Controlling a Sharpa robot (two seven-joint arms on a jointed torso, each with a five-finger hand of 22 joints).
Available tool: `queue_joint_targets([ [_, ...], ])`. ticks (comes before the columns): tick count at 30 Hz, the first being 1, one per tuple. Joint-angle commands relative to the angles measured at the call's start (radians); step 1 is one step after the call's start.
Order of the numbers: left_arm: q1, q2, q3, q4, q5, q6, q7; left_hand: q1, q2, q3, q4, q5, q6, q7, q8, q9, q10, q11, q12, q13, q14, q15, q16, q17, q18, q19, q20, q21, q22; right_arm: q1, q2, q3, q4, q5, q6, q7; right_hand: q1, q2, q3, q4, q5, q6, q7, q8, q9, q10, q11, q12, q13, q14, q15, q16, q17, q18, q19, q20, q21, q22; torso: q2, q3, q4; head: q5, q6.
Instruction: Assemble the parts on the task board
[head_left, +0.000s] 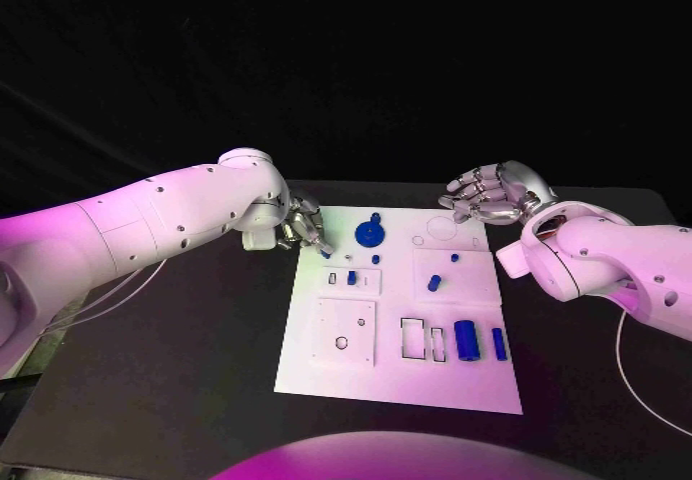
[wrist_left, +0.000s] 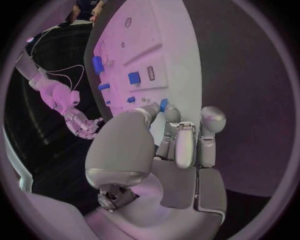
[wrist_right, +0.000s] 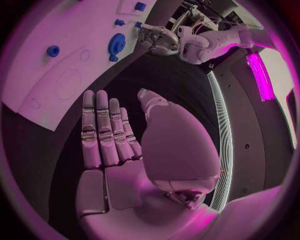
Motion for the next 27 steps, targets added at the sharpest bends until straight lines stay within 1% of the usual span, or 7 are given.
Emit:
queue_joint_targets([
  [1, 0.0, -0.002, 0.001, 0.001, 0.051, 0.012, 0.005, 0.045, 0.015, 0.079, -0.038, 0.007, -0.014, -0.004, 0.019, 0.008, 0.0, -0.005, -0.003, -0.005, 0.013, -0.007, -0.001, 0.003, 0.017, 0.002, -0.008, 0.004, 0.003, 0.0, 0.0, 0.0, 0.0, -0.008, 0.01, 0.007, 0.003, 0.004, -0.004, 0.001, -0.001, -0.008, 0.024, 0.006, -0.002, -0.003, 0.005, -0.004, -0.001, -0.003, 0.001, -0.005, -0.001, 0.012, -0.001, 0.006, -0.005, -0.001, -0.001, 0.0006, 0.0, 0.001, 0.0],
  [5, 0.0, -0.014, 0.001, 0.009, 0.092, -0.012, 0.007, 0.028, 0.002, 0.167, -0.067, 0.007, -0.024, -0.001, 0.042, 0.019, 0.01, -0.002, -0.001, -0.005, 0.014, -0.004, 0.0, 0.005, 0.016, 0.003, -0.005, 0.007, 0.009, 0.0, 0.0, 0.0, 0.0, -0.008, 0.01, 0.007, 0.003, 0.004, -0.004, 0.001, -0.001, -0.008, 0.024, 0.006, -0.002, -0.003, 0.005, -0.004, -0.001, -0.003, 0.001, -0.005, -0.001, 0.012, -0.001, 0.006, -0.005, -0.001, -0.001, 0.0007, 0.0001, 0.0, 0.0],
  [11, 0.0, -0.052, 0.001, 0.046, 0.17, -0.072, 0.011, -0.003, -0.014, 0.235, -0.098, 0.007, -0.028, -0.001, 0.065, 0.028, 0.027, -0.003, 0.009, 0.006, 0.02, -0.005, 0.005, 0.015, 0.014, 0.012, -0.005, 0.016, 0.022, 0.0, -0.002, 0.0, 0.001, -0.008, 0.01, 0.006, 0.003, 0.004, -0.004, 0.001, -0.001, -0.008, 0.024, 0.006, -0.002, -0.003, 0.005, -0.004, -0.001, -0.003, 0.001, -0.005, -0.001, 0.012, -0.001, 0.006, -0.005, -0.001, -0.001, 0.0007, 0.0006, -0.001, 0.0],
  [14, 0.0, -0.081, 0.001, 0.081, 0.215, -0.112, 0.017, -0.022, -0.024, 0.278, -0.12, 0.007, -0.028, -0.002, 0.076, 0.031, 0.036, -0.004, 0.014, 0.012, 0.025, -0.006, 0.009, 0.023, 0.012, 0.019, -0.006, 0.022, 0.031, 0.0, -0.004, 0.0, 0.001, -0.008, 0.009, 0.006, 0.003, 0.004, -0.004, 0.001, -0.001, -0.008, 0.024, 0.006, -0.002, -0.003, 0.005, -0.004, -0.001, -0.003, 0.001, -0.005, -0.001, 0.012, -0.001, 0.006, -0.005, -0.001, -0.001, 0.0008, 0.0015, -0.001, 0.0],
  [19, 0.0, -0.137, 0.001, 0.166, 0.279, -0.178, 0.024, -0.062, -0.042, 0.343, -0.156, 0.008, -0.023, -0.004, 0.09, 0.034, 0.052, -0.007, 0.023, 0.023, 0.03, -0.008, 0.014, 0.033, 0.01, 0.027, -0.009, 0.03, 0.043, 0.0, -0.007, 0.0, 0.002, -0.008, 0.009, 0.006, 0.003, 0.004, -0.004, 0.001, -0.001, -0.008, 0.024, 0.006, -0.002, -0.003, 0.005, -0.004, -0.001, -0.003, 0.001, -0.005, -0.001, 0.012, -0.001, 0.006, -0.005, -0.001, -0.001, 0.0003, 0.0017, 0.002, 0.002],
  [23, -0.003, -0.172, 0.001, 0.228, 0.3, -0.218, 0.02, -0.09, -0.05, 0.376, -0.174, 0.008, -0.019, -0.006, 0.098, 0.035, 0.063, -0.009, 0.03, 0.032, 0.033, -0.01, 0.016, 0.038, 0.009, 0.032, -0.01, 0.035, 0.051, 0.0, -0.008, 0.0, 0.003, -0.008, 0.009, 0.006, 0.002, 0.005, -0.004, 0.0, 0.0, -0.009, 0.023, 0.008, -0.003, -0.002, 0.005, -0.003, -0.006, -0.002, 0.001, -0.008, -0.003, 0.012, 0.0, 0.006, -0.007, -0.005, -0.002, 0.0001, 0.0018, 0.005, 0.001],
  [27, -0.01, -0.201, 0.0, 0.28, 0.296, -0.274, 0.014, -0.138, -0.068, 0.437, -0.212, 0.011, -0.01, -0.011, 0.114, 0.036, 0.083, -0.014, 0.041, 0.047, 0.041, -0.015, 0.023, 0.054, 0.005, 0.048, -0.015, 0.05, 0.075, 0.0, -0.009, 0.0, 0.002, -0.008, 0.009, 0.007, 0.002, 0.005, -0.004, 0.0, 0.0, -0.009, 0.023, 0.008, -0.003, -0.002, 0.005, -0.003, -0.006, -0.002, 0.001, -0.008, -0.003, 0.012, 0.0, 0.006, -0.007, -0.005, -0.004, 0.0002, 0.0028, 0.006, -0.001],
])
